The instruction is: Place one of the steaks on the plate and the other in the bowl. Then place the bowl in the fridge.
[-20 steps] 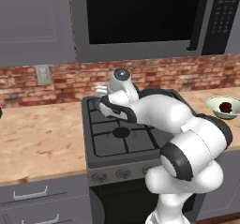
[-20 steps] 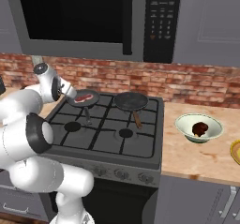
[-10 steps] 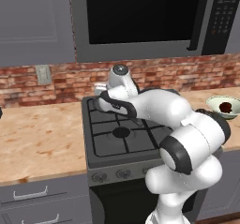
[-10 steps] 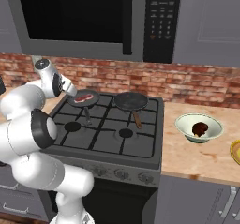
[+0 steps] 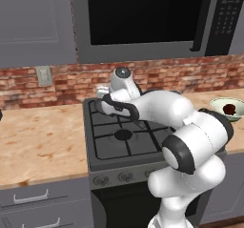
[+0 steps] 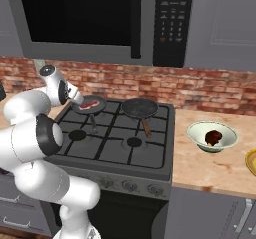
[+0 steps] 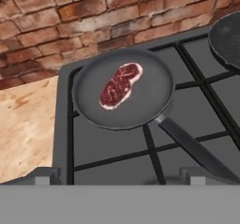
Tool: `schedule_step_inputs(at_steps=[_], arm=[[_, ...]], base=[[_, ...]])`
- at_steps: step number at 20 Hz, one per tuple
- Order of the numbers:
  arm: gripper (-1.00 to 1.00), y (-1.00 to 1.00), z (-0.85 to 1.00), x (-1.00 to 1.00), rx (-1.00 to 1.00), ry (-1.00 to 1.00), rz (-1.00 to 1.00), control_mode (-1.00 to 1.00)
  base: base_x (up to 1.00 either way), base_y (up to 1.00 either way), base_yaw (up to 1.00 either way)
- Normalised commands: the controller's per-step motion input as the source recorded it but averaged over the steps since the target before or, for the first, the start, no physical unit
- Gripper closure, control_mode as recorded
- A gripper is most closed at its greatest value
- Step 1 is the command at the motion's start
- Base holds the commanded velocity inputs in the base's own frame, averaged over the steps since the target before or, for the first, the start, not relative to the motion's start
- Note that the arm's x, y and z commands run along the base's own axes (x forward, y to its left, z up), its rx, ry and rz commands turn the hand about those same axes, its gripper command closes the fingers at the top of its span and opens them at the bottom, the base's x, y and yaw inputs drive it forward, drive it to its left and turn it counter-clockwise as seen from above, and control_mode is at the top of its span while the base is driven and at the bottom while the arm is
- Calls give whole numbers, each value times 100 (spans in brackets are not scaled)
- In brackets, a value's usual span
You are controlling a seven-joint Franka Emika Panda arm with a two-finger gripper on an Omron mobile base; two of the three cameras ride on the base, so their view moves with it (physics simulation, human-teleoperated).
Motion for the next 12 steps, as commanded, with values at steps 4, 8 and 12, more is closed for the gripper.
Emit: schedule_step_inputs(at_steps=[4,8,12], arm=[[-100,-12,-1,21,2,2,0,-100],[-100,-6,-13,18,0,0,0,-100],[-100,-1,-12,16,0,0,-1,-100]], base=[[0,0,0],[0,0,0],[0,0,0]])
